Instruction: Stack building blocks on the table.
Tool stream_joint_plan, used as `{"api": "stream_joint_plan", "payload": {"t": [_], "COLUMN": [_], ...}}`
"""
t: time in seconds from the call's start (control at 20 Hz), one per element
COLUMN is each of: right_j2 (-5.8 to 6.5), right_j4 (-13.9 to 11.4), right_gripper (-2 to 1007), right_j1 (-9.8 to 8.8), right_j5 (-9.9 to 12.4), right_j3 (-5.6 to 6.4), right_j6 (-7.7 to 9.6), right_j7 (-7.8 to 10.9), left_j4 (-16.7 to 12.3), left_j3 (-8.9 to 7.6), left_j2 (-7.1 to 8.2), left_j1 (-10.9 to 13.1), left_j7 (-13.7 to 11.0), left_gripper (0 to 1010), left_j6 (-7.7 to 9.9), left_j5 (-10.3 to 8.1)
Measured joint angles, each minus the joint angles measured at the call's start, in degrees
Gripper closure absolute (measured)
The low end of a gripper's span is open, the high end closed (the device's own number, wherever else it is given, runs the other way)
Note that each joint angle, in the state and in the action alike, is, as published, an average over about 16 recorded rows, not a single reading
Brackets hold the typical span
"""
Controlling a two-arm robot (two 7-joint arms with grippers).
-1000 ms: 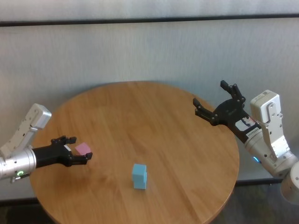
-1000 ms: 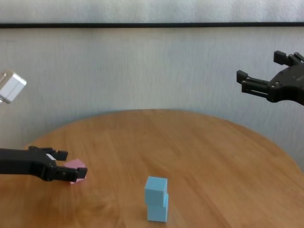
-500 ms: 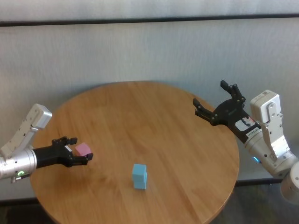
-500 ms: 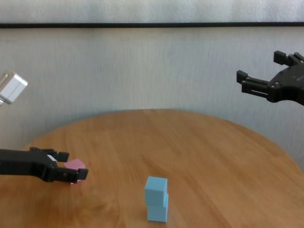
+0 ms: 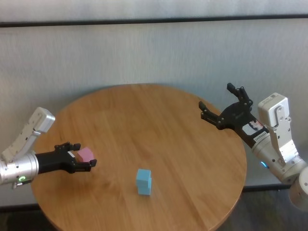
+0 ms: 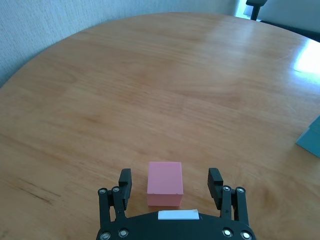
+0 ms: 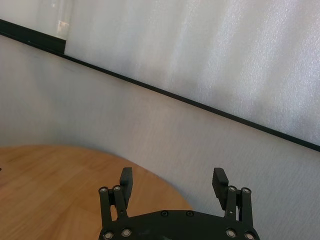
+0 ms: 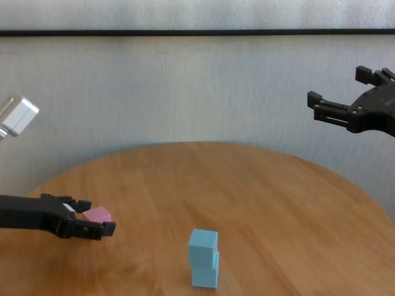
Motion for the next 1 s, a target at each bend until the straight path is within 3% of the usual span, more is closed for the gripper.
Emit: {"api": "stream_joint_plan", "payload": {"t": [1.0], "right_j2": [0.00], "right_j4": [0.0], "right_gripper": [0], "right_j1": [0.00], "right_j5": [0.0], "right_j3": [0.00], "right_j6": [0.00], "right_j7": [0.00], "left_j4": [0.5], "left_j3": [-0.05], "left_j2": [-0.22], "left_j1": [-0.2], "left_j7": [0.0], "left_gripper": [22], "left_j6": [0.04], "left_j5": [0.36]}}
